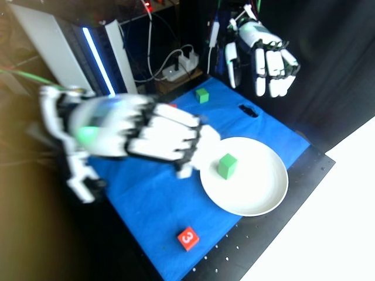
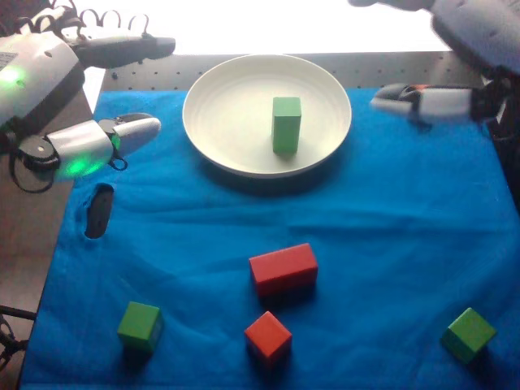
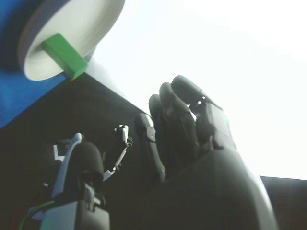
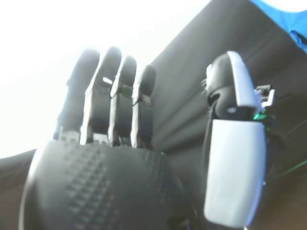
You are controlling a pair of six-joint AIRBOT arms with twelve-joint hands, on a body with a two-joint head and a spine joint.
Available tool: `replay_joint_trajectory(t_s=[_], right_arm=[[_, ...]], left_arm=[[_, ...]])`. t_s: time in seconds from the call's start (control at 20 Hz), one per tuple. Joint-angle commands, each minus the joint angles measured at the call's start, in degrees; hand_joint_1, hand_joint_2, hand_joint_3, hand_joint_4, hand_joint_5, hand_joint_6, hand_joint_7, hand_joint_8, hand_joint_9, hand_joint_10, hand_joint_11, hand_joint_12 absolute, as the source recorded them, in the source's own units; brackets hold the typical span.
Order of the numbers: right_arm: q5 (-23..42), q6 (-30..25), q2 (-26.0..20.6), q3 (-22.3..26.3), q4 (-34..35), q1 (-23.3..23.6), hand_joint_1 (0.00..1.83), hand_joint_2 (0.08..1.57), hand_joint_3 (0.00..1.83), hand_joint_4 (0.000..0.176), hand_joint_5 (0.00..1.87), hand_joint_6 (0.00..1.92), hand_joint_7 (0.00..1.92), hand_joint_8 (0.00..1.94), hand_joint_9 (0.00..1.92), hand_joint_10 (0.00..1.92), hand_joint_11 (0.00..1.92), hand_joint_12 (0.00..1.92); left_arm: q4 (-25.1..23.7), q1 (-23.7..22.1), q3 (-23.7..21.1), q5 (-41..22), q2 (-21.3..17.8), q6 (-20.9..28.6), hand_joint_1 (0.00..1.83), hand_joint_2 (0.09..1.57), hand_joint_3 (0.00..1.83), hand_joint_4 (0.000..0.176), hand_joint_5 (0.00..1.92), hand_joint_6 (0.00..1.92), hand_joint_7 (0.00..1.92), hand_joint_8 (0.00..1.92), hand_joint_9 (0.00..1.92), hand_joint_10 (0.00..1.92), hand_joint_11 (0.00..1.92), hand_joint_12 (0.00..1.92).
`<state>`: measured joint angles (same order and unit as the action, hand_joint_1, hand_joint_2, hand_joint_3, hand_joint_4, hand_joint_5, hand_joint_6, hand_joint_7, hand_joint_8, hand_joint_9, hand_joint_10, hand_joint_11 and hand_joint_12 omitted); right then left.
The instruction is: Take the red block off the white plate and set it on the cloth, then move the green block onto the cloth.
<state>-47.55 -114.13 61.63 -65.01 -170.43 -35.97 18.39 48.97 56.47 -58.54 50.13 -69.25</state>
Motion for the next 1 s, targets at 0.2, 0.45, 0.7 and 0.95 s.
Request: replay_joint_trajectory(t_s=[0.2,0.45,0.7,0.95], right_arm=[[0.68,0.06,5.19,-5.05,-1.71,3.97,1.07,0.86,0.00,0.000,0.60,0.02,0.59,0.00,0.40,0.58,0.10,1.59],[6.27,0.06,9.87,-9.48,-1.71,5.59,1.01,0.85,0.00,0.000,0.64,0.00,0.69,0.01,0.57,0.44,0.24,1.46],[10.18,0.06,13.79,-13.26,-1.71,6.87,0.98,0.83,0.00,0.000,0.69,0.00,0.68,0.03,0.33,0.95,0.06,1.68],[13.21,0.06,16.66,-16.68,-0.89,7.17,0.93,0.88,0.00,0.000,0.65,0.00,0.69,0.00,0.50,0.59,0.09,1.52]], left_arm=[[-0.71,-0.69,0.19,-6.42,-0.28,-0.68,0.75,1.18,0.00,0.106,0.53,0.02,0.51,0.01,0.54,0.07,0.11,1.33],[-0.78,-0.83,0.18,-6.21,-0.18,-0.77,0.77,1.19,0.00,0.073,0.57,0.02,0.54,0.02,0.55,0.09,0.16,1.33],[-1.22,-1.22,0.18,-6.07,-0.16,-0.81,0.74,1.20,0.00,0.093,0.58,0.01,0.59,0.03,0.58,0.11,0.16,1.30],[-1.56,-1.39,0.02,-6.73,-0.16,-0.81,0.82,1.17,0.00,0.034,0.66,0.03,0.62,0.03,0.61,0.14,0.15,1.32]])
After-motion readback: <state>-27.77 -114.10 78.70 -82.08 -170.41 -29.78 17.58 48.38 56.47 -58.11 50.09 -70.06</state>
